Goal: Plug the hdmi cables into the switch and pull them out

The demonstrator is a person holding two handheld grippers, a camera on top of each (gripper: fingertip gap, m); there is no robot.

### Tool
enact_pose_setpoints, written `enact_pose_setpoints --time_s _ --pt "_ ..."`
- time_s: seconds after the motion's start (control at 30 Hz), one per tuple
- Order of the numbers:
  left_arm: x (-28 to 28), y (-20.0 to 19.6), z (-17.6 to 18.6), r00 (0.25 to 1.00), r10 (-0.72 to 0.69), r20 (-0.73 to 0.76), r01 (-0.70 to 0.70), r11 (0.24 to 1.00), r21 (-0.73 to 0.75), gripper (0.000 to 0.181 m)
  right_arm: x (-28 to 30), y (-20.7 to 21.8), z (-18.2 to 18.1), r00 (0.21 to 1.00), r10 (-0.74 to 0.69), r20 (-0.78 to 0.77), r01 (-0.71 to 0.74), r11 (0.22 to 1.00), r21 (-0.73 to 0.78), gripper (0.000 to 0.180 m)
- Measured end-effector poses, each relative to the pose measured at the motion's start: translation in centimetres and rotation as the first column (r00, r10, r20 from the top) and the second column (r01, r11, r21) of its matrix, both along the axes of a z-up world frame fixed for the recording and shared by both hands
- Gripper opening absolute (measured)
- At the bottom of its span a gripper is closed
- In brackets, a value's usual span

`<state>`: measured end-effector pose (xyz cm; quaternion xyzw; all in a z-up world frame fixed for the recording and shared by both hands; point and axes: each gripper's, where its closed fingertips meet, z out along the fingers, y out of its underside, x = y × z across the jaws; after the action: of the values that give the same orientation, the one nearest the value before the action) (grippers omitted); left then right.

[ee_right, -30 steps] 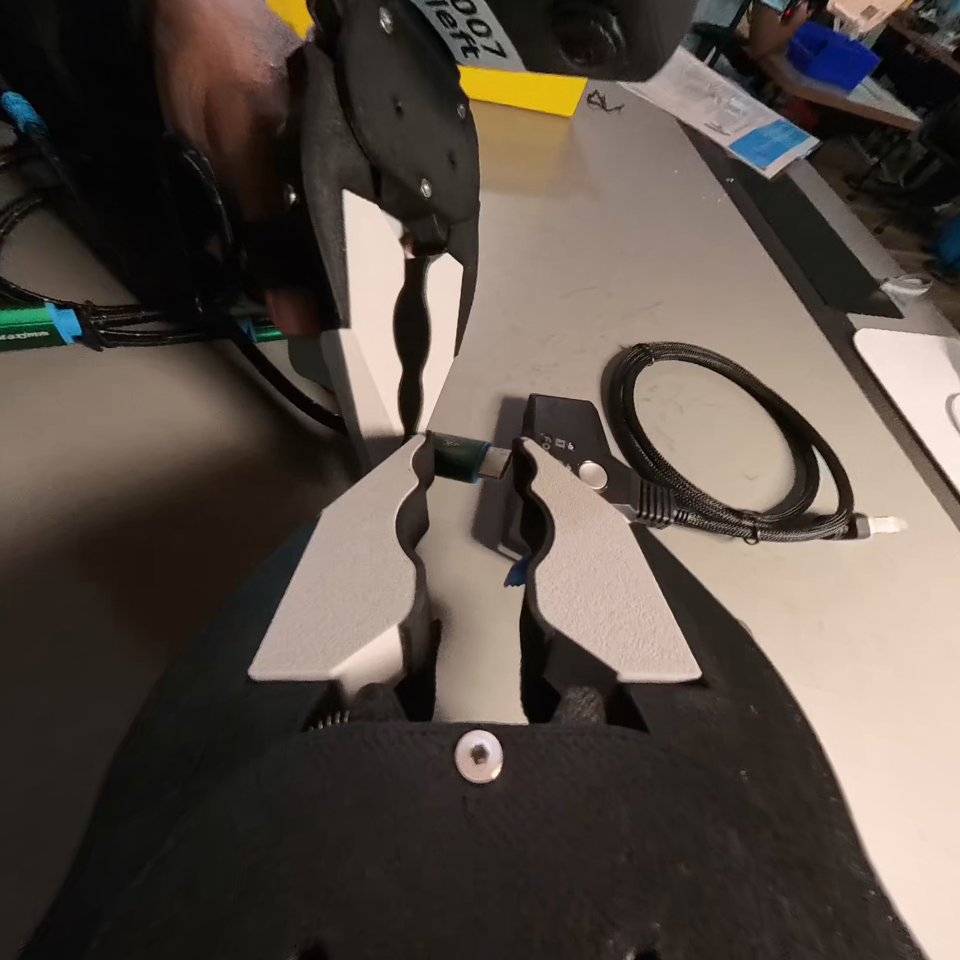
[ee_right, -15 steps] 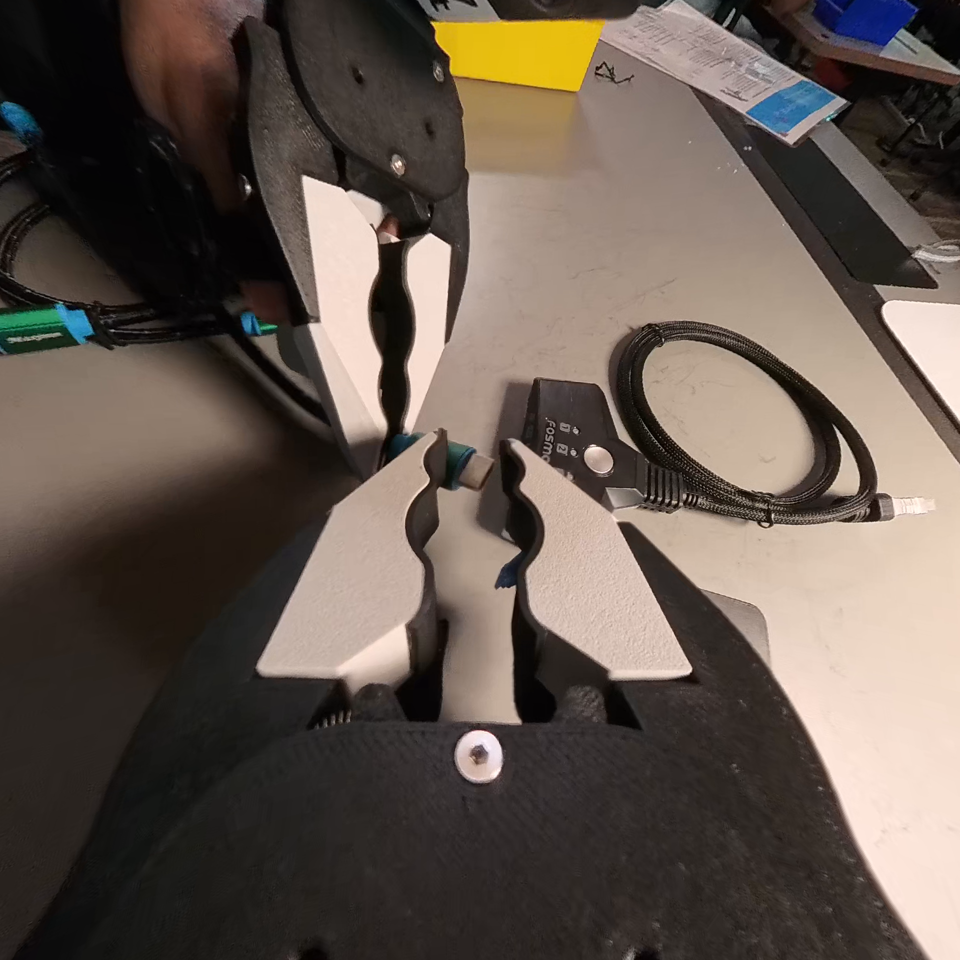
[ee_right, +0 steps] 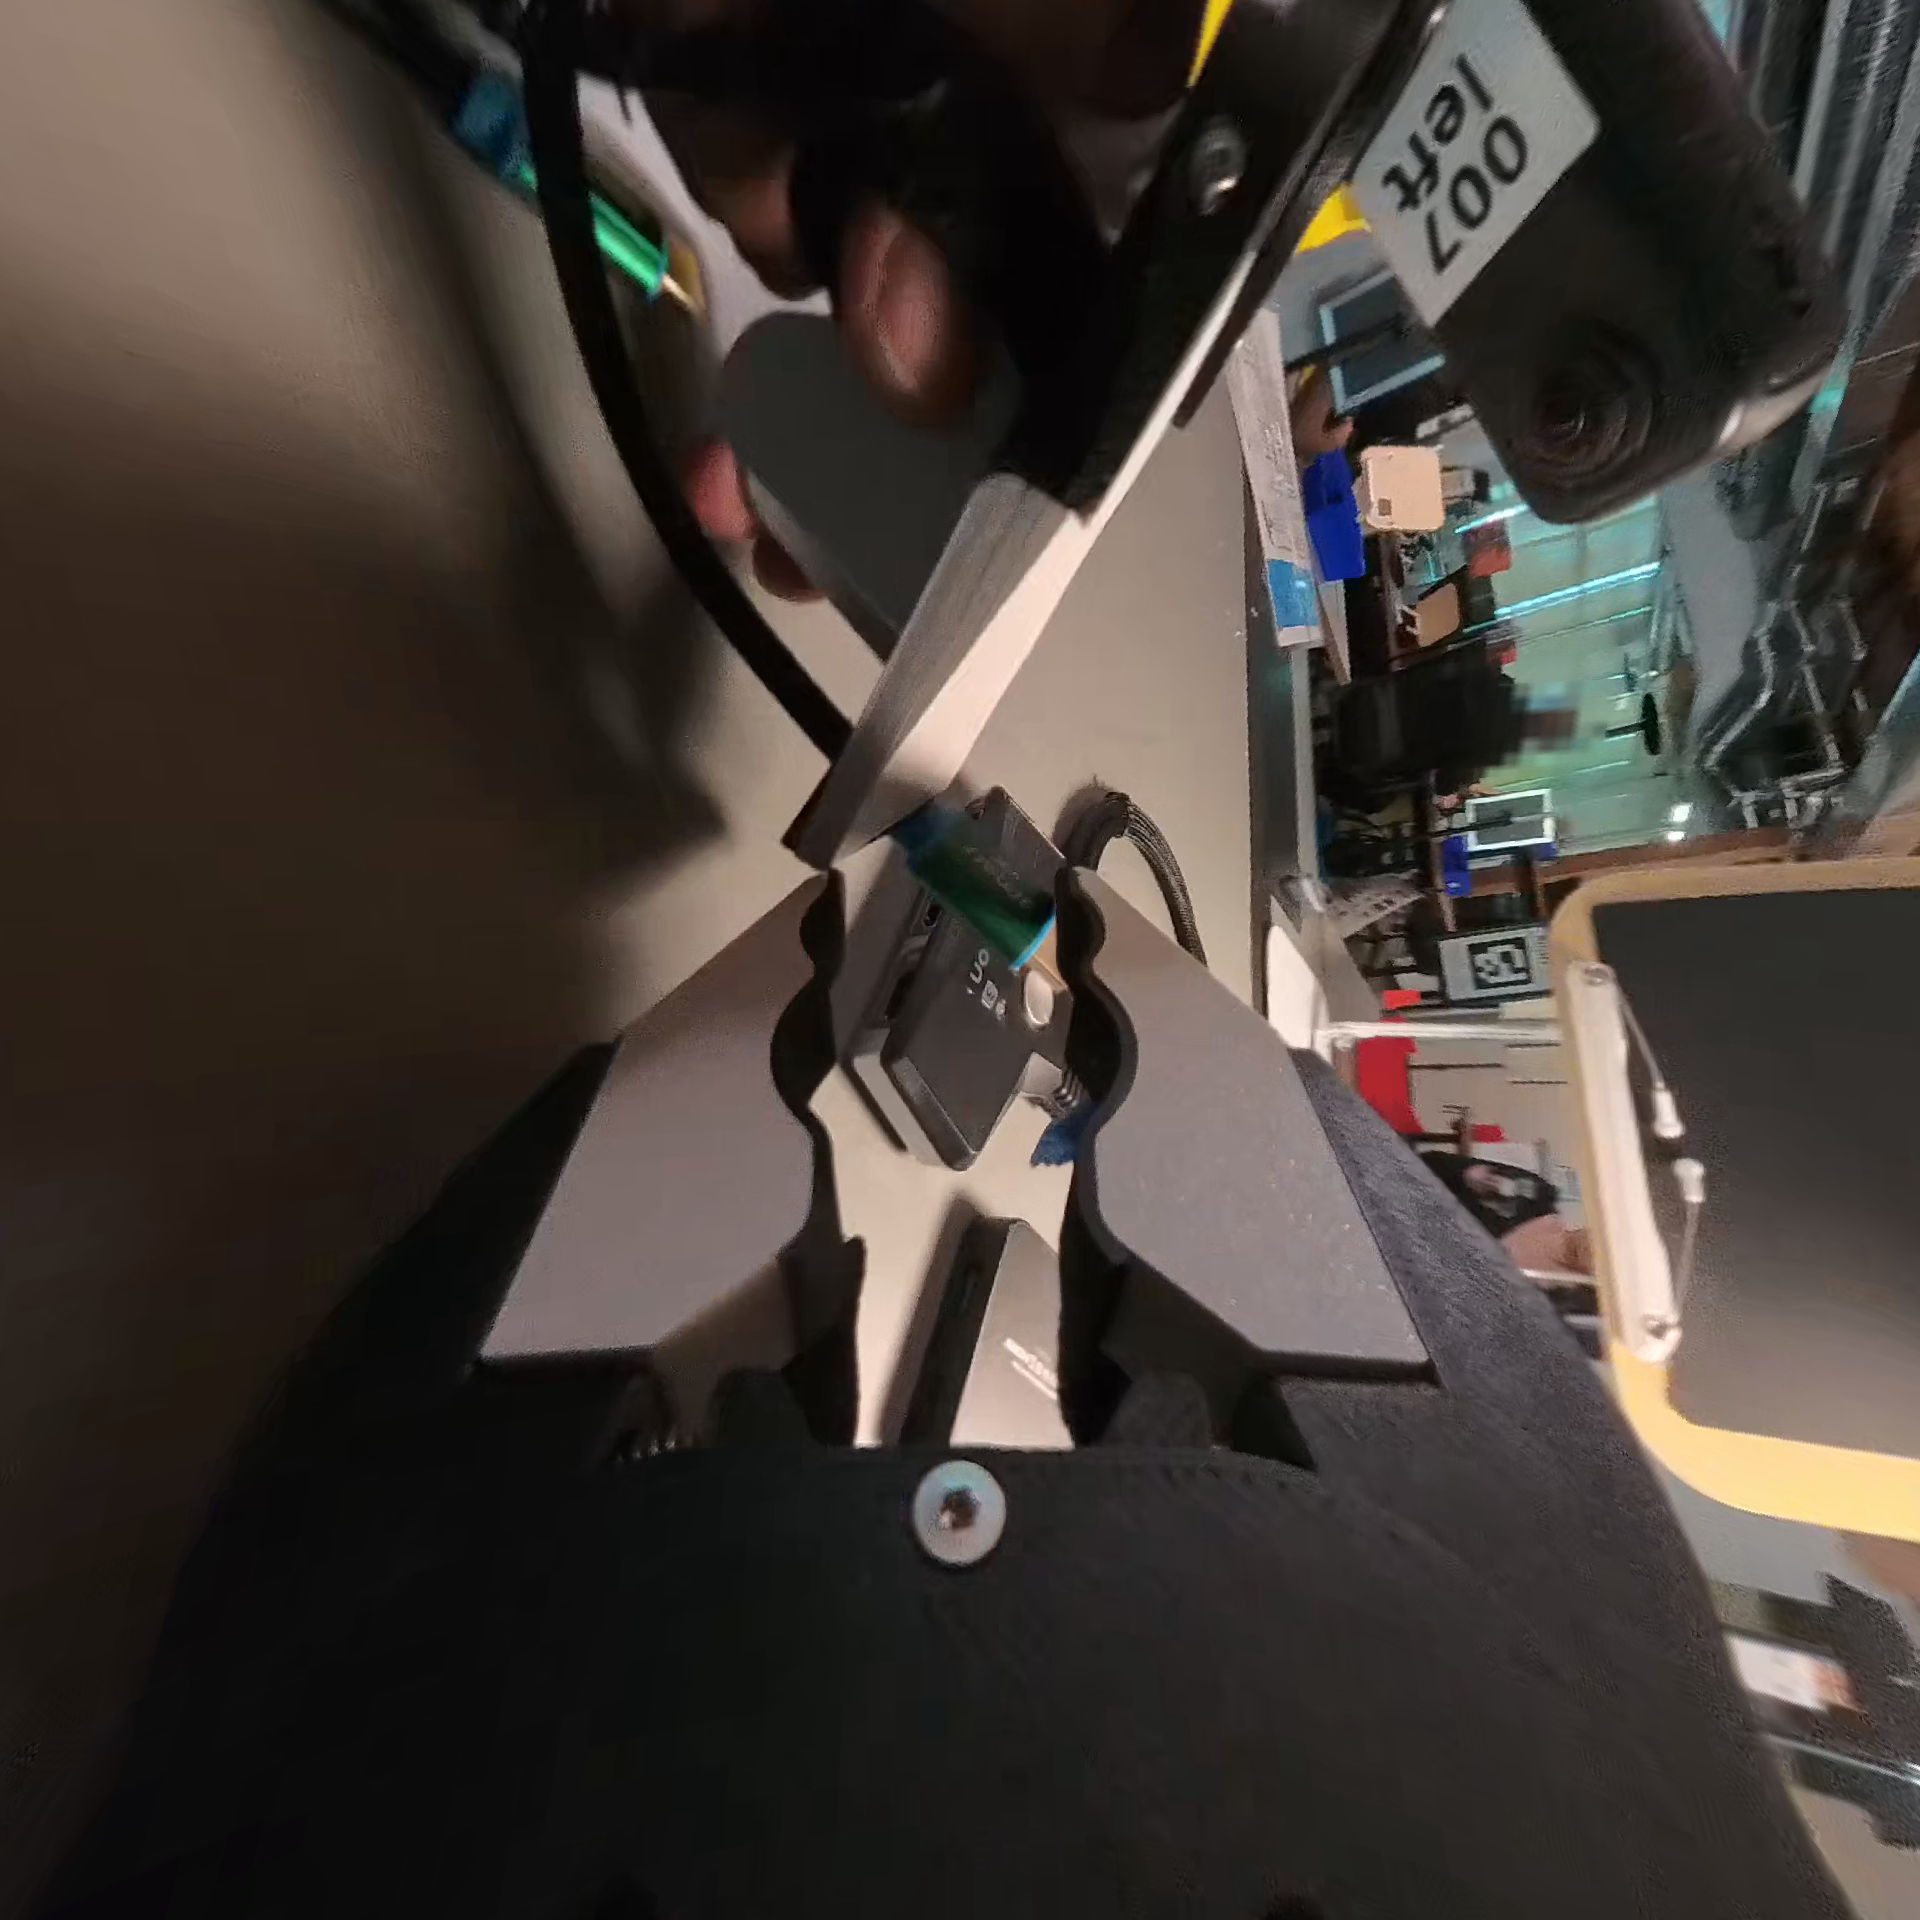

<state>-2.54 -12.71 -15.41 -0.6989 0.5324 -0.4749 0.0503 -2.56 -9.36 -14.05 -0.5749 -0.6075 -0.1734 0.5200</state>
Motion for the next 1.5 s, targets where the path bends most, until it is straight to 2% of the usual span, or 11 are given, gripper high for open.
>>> enact_pose_setpoints --time_s 0.03,0.1,0.3,0.5,0.6,0.77,0.93,0.97,1.03,1.3,1.5 --pt "-0.1 0.0 0.0 1.000 0.001 -0.001 -0.001 1.000 -0.004 0.006 0.1 0.2 0.2 1.000 -0.009 0.016 0.008 0.999 0.034 0.042" --pt "-0.1 -0.2 0.1 1.000 0.000 -0.005 -0.001 1.000 -0.023 0.006 0.2 0.5 0.6 0.999 -0.018 0.045 0.013 0.994 0.105 0.027" --pt "-1.1 -0.4 1.0 1.000 0.012 -0.001 -0.012 0.998 -0.060 0.023 -0.4 0.1 0.8 0.994 0.026 0.104 -0.051 0.968 0.247 0.023" --pt "-5.6 4.8 4.5 0.974 0.181 0.136 -0.181 0.983 -0.018 0.036 -1.4 -1.8 1.4 0.986 0.099 0.131 -0.135 0.943 0.304 0.020" --pt "-9.7 7.6 5.1 0.958 0.235 0.164 -0.254 0.962 0.101 0.036 -2.1 -3.0 1.8 0.983 0.139 0.120 -0.170 0.932 0.320 0.019" --pt "-15.3 3.2 1.0 0.998 -0.036 -0.046 0.049 0.948 0.314 0.039 -2.7 -4.6 2.1 0.977 0.184 0.112 -0.212 0.916 0.340 0.018" --pt "-16.0 -0.7 -1.5 0.955 -0.252 -0.159 0.296 0.865 0.404 0.045 -2.8 -6.0 2.6 0.974 0.203 0.105 -0.227 0.905 0.359 0.104" --pt "-15.8 -1.0 -1.7 0.949 -0.270 -0.162 0.315 0.845 0.432 0.043 -2.7 -6.3 2.6 0.973 0.204 0.105 -0.228 0.905 0.359 0.018" --pt "-15.5 -0.6 -2.0 0.945 -0.277 -0.175 0.328 0.797 0.507 0.027 -2.6 -6.7 2.5 0.973 0.205 0.103 -0.229 0.906 0.356 0.018" --pt "-17.8 7.2 -2.2 0.935 -0.215 -0.282 0.351 0.671 0.653 0.014 -2.6 -7.5 2.7 0.973 0.213 0.090 -0.231 0.905 0.358 0.018" --pt "-19.4 12.6 0.3 0.933 -0.055 -0.356 0.316 0.601 0.734 0.028 -3.3 -7.9 2.9 0.967 0.233 0.101 -0.253 0.893 0.372 0.018"
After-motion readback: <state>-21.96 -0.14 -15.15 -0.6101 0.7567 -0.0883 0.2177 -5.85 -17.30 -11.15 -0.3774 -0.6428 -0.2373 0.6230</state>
